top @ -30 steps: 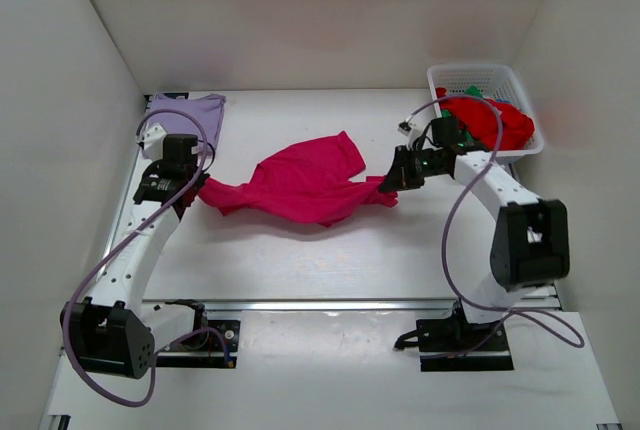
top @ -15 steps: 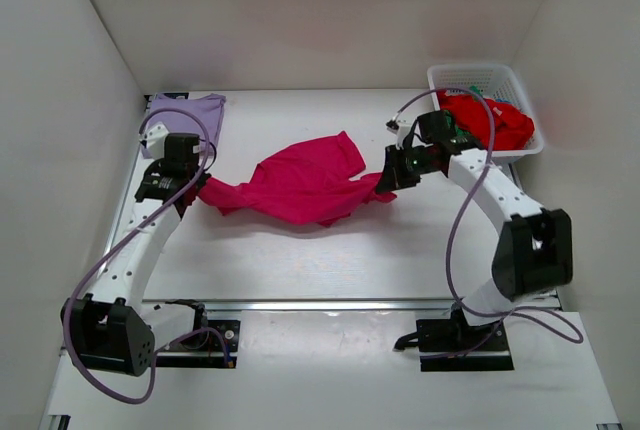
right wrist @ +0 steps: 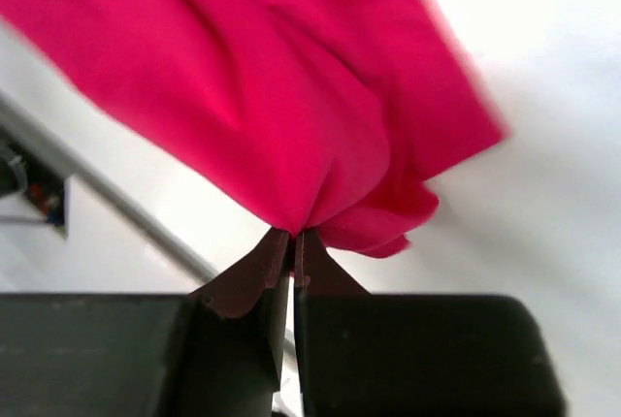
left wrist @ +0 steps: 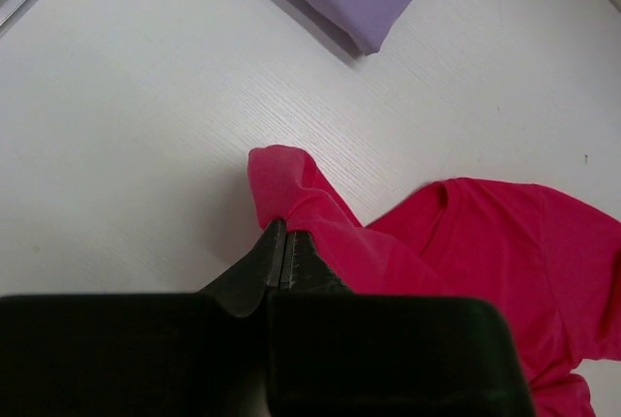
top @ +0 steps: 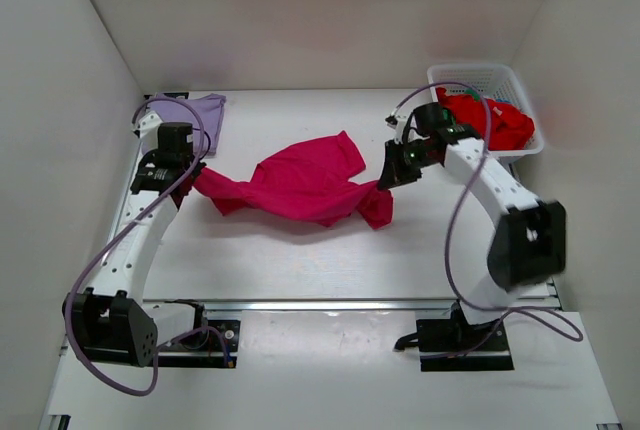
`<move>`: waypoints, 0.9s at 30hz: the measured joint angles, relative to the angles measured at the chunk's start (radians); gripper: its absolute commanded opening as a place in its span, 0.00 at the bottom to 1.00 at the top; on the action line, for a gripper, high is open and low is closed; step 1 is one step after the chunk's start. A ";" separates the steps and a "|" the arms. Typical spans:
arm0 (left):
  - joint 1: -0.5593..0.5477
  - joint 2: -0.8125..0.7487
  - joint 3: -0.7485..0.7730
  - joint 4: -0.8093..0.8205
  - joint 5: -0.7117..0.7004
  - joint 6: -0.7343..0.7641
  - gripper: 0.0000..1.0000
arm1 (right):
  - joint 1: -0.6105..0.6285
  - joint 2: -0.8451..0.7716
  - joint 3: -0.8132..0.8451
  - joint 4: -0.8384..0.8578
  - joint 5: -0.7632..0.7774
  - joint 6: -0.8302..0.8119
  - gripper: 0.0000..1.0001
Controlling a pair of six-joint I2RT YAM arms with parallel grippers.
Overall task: Fold and stack the t-shirts
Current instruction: Flatten out the tshirt
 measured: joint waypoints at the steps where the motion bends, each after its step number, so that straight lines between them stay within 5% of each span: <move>1: 0.000 0.009 0.000 0.001 0.000 0.000 0.00 | -0.021 0.072 0.018 0.011 0.001 -0.006 0.00; 6: -0.010 0.049 0.000 0.003 -0.002 0.000 0.00 | -0.093 0.409 0.135 0.069 0.058 -0.030 0.00; 10: -0.016 0.055 0.000 0.010 -0.004 0.000 0.00 | -0.129 0.497 0.194 0.076 0.143 -0.034 0.00; 18: -0.019 0.061 -0.004 0.026 -0.003 0.000 0.00 | -0.134 0.494 0.264 0.196 0.343 -0.040 0.52; 27: -0.022 0.061 -0.032 0.037 -0.003 0.000 0.00 | 0.024 0.234 0.077 0.288 0.446 -0.005 0.34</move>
